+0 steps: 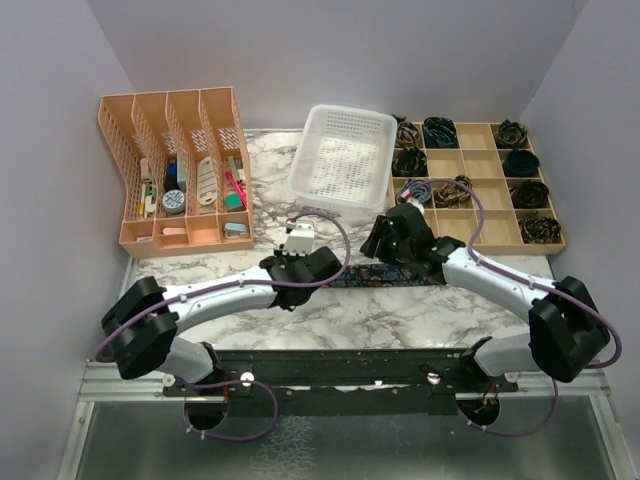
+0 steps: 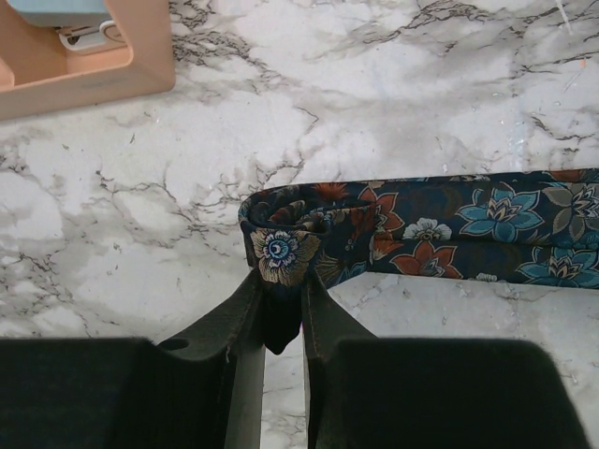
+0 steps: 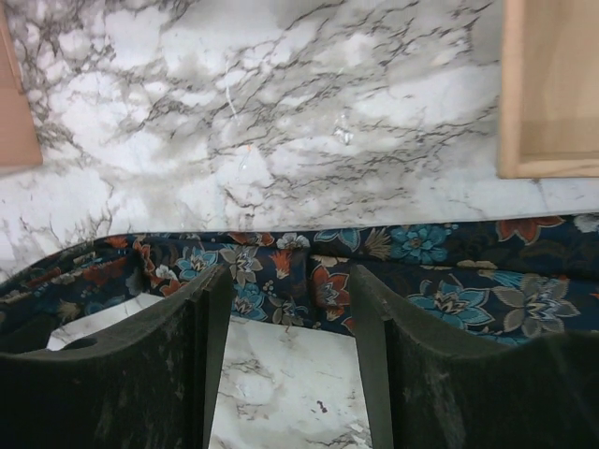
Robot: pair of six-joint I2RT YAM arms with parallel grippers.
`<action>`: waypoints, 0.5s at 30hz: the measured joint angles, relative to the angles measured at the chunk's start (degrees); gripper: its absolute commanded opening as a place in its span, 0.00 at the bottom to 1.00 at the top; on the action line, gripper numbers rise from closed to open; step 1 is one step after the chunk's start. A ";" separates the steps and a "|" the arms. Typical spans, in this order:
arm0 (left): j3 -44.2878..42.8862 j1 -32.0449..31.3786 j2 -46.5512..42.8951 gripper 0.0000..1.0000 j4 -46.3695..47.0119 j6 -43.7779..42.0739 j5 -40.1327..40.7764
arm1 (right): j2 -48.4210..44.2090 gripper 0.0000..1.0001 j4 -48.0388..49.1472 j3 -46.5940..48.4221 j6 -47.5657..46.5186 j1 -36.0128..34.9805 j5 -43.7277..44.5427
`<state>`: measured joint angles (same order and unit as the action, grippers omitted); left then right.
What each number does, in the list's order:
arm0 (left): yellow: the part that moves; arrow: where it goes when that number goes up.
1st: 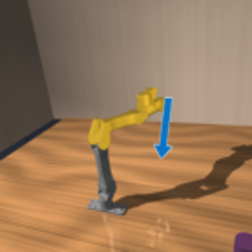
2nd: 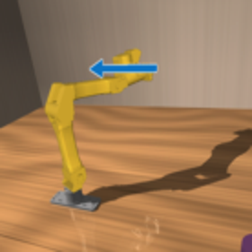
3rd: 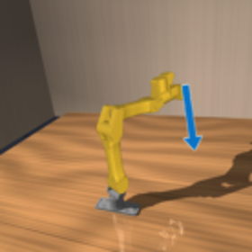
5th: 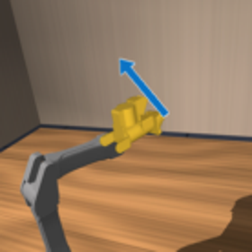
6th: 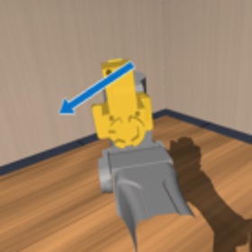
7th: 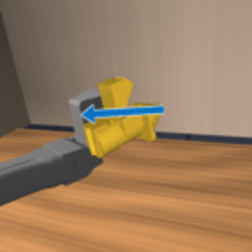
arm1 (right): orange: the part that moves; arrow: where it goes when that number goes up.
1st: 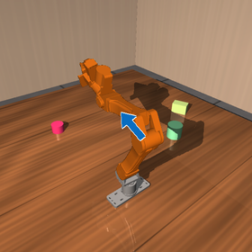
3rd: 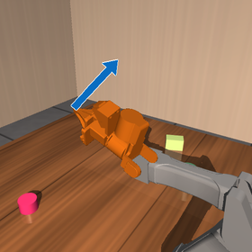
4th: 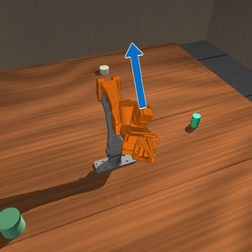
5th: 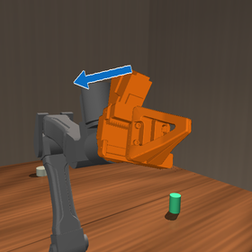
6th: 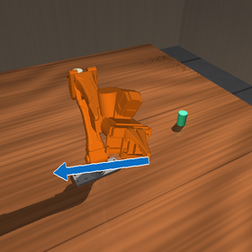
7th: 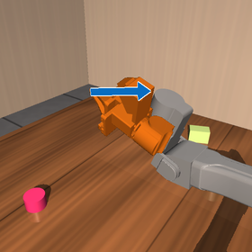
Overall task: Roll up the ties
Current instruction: Roll the tie at the center of the board.
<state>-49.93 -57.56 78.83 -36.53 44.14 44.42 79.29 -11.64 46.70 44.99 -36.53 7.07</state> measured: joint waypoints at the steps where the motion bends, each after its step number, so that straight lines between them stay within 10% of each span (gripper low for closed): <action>1: -0.72 -0.46 1.18 0.00 -0.31 0.02 0.39 | -0.79 0.58 -0.02 -0.42 0.20 0.46 0.33; 15: -9.86 -5.49 14.73 0.00 -2.67 1.05 3.19 | -5.53 0.59 -0.13 -3.13 1.49 4.57 2.97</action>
<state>-59.79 -63.05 93.56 -39.20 45.19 47.62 73.76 -11.77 43.57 46.48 -31.97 10.04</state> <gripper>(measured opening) 0.179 0.585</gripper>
